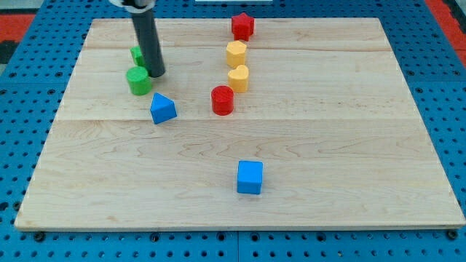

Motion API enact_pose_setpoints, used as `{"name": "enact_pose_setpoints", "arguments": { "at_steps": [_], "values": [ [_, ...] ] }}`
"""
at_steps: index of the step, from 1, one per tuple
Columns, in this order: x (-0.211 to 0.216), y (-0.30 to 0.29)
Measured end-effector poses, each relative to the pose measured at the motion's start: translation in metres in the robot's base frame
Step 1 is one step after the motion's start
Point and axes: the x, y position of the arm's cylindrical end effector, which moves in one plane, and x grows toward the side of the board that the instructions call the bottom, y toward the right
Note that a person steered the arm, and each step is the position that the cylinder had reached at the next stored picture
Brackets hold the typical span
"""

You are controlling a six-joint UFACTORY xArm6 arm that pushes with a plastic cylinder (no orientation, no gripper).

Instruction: Push the green circle up a bit

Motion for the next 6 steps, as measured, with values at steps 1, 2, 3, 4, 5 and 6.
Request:
{"name": "enact_pose_setpoints", "arguments": {
  "at_steps": [1, 2, 3, 4, 5, 6],
  "values": [
    [-0.016, -0.019],
    [-0.044, -0.006],
    [-0.041, -0.013],
    [-0.019, -0.075],
    [0.037, -0.112],
    [0.073, -0.080]
  ]
}}
